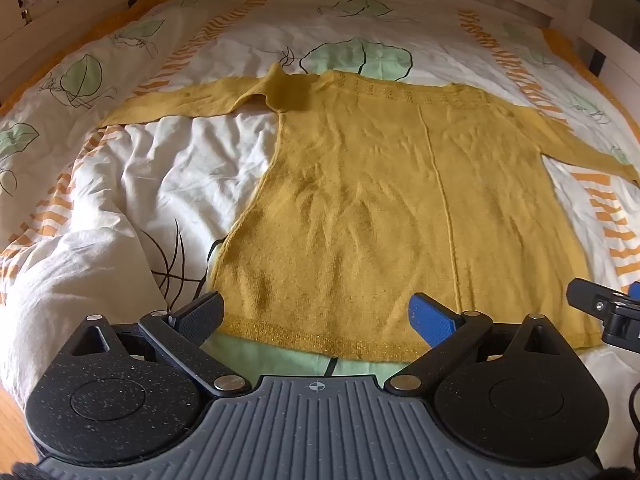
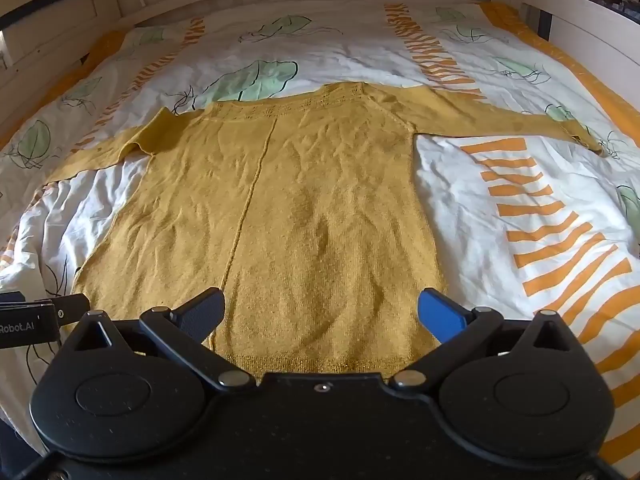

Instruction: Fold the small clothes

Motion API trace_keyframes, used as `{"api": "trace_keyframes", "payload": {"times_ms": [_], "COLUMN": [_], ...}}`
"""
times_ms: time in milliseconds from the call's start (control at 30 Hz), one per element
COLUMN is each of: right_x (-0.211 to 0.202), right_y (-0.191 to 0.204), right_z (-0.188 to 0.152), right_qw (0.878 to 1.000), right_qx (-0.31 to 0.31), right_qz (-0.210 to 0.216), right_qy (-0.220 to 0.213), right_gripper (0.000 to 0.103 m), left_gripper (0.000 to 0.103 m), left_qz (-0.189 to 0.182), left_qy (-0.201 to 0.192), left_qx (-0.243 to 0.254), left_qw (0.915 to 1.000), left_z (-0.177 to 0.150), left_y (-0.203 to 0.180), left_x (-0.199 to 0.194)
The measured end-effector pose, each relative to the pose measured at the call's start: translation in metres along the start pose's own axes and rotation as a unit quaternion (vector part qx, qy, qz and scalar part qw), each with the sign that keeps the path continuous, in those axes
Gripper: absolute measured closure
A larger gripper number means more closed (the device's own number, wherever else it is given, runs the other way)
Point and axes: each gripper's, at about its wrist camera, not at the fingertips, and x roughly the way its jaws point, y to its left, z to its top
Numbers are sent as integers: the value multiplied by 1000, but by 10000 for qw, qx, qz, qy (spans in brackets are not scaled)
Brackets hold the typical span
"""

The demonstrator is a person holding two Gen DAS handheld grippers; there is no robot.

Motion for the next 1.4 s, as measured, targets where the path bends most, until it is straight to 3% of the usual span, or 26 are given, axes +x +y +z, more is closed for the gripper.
{"api": "trace_keyframes", "payload": {"times_ms": [1400], "right_x": [16], "right_y": [6], "right_z": [-2], "right_qw": [9993], "right_qx": [-108], "right_qz": [-143], "right_qy": [318], "right_gripper": [1], "left_gripper": [3], "left_qz": [118], "left_qy": [122], "left_qx": [81], "left_qw": [9998], "left_z": [-5], "left_y": [2], "left_x": [12]}}
